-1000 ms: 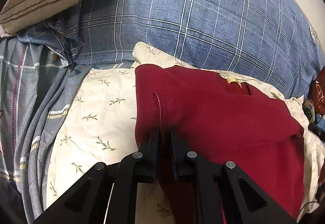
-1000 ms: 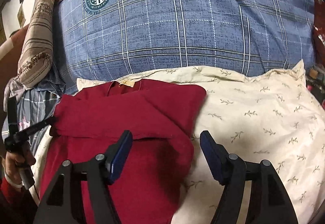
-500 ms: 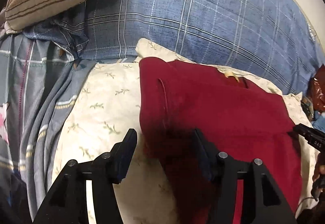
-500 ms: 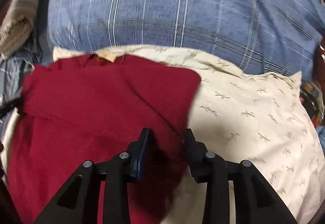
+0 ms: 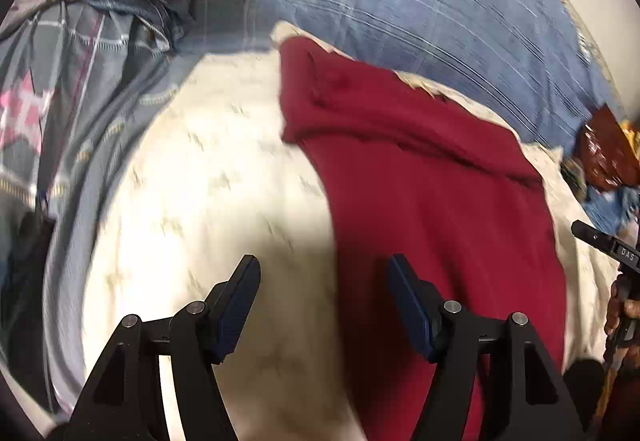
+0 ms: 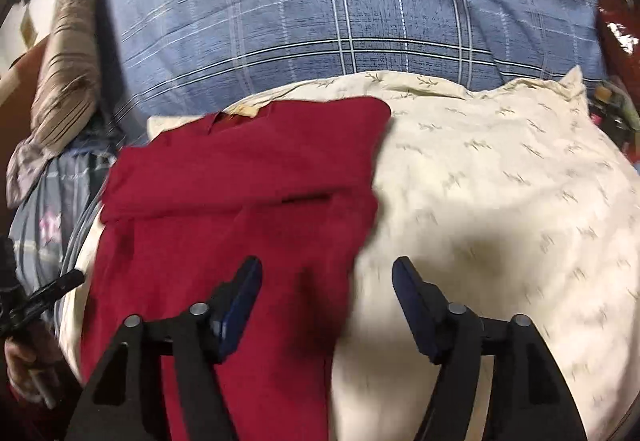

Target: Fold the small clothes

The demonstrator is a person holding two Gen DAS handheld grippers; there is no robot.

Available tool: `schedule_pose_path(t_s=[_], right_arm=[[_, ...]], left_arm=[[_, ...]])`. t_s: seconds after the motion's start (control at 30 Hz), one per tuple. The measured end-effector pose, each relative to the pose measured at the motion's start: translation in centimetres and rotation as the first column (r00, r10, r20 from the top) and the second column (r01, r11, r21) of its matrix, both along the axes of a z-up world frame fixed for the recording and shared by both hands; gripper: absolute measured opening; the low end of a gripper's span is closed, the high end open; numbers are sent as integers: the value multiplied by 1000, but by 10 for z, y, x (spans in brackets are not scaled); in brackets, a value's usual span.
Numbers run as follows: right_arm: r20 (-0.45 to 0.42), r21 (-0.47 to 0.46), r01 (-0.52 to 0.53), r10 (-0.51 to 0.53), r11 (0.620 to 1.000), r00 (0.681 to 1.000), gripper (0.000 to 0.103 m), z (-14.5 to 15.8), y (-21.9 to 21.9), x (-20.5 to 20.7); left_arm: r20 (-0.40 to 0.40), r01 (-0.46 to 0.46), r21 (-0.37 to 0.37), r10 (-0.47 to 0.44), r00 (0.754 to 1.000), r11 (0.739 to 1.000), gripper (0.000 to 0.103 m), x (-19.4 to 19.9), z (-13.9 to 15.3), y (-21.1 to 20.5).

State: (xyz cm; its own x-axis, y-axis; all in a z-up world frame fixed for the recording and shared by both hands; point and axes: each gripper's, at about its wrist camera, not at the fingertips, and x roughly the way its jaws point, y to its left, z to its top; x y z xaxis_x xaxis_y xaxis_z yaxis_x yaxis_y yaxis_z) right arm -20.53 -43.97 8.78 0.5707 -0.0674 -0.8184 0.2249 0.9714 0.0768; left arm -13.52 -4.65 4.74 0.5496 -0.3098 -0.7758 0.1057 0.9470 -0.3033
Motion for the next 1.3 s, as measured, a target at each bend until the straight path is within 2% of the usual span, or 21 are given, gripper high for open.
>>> schedule_pose_path(t_s=[0.1, 0.2, 0.37, 0.4, 0.43, 0.47, 0.5, 0.53, 0.57, 0.6, 0.67, 0.77, 0.83, 0.87, 0.93, 0.97, 1.0, 1.03, 1.07, 1.2, 1.3], right_arm=[[-22, 63, -23, 24, 998, 999, 75, 0, 7, -37], [-58, 109, -51, 58, 993, 997, 76, -7, 16, -66], [-79, 194, -60, 77, 979, 994, 74, -35, 25, -98], [-86, 214, -62, 82, 975, 993, 69, -41, 27, -98], [-89, 223, -66, 87, 973, 992, 52, -49, 30, -98], [-67, 193, -71, 86, 979, 994, 50, -52, 35, -98], [-38, 160, -83, 90, 984, 995, 43, -51, 40, -98], [-35, 139, -99, 105, 985, 994, 26, -48, 44, -97], [-30, 127, -104, 108, 986, 994, 17, -45, 44, -96], [-12, 112, -109, 111, 988, 994, 11, -37, 44, -99], [27, 64, -112, 111, 992, 994, 11, -20, 40, -107], [3, -41, -80, 81, 996, 997, 5, -9, 32, -115], [-6, -6, -49, 49, 999, 999, 5, -11, 19, -119], [-16, 29, -36, 36, 999, 999, 5, -15, 14, -121], [2, 113, -10, 10, 994, 1000, 13, -16, 6, -129], [21, 194, 3, -8, 981, 1000, 16, -16, 1, -136], [25, 235, 6, -12, 972, 1000, 42, -17, -1, -140], [29, 268, 3, -11, 963, 1000, 71, -19, -3, -145], [29, 277, -3, -5, 961, 1000, 76, -21, -1, -150], [-6, 302, -38, 42, 953, 999, 75, -36, 7, -152], [-28, 316, -78, 92, 946, 995, 69, -48, 17, -148]], left_arm=[[-24, 50, -17, -50, 998, 999, 66, -26, -1, -3], [-35, 92, -19, -93, 995, 996, 66, -49, -2, -8], [-98, 124, -74, -131, 987, 990, 65, -70, -15, -17], [-88, 123, -55, -127, 988, 991, 64, -71, -16, -20], [-73, 121, -21, -122, 990, 992, 64, -72, -15, -25], [-66, 136, -13, -137, 988, 991, 59, -72, -14, -29], [-63, 157, -16, -158, 985, 987, 37, -71, -13, -32], [-66, 158, 3, -157, 985, 987, 24, -71, -14, -33], [-67, 159, 11, -158, 985, 987, 13, -71, -11, -31], [-69, 172, -11, -172, 983, 985, 9, -74, -8, -27], [-51, 182, -16, -183, 982, 983, 8, -84, 3, -17], [-26, 169, 36, -168, 985, 985, 9, -101, 12, -4], [-52, 150, 17, -149, 988, 989, 12, -105, 9, 4], [-65, 139, 22, -137, 988, 990, 19, -106, 5, 5], [-89, 118, 14, -116, 989, 993, 36, -112, -2, 6], [-97, 108, -3, -108, 989, 994, 47, -115, -5, 6], [-101, 100, -16, -101, 990, 995, 54, -114, -7, 2], [-104, 90, -31, -92, 990, 996, 54, -116, -10, 3], [-107, 84, -39, -87, 990, 996, 54, -117, -12, 2], [-97, 71, -56, -76, 992, 996, 62, -117, -21, -2], [-86, 75, -37, -78, 993, 996, 62, -121, -24, -4]])
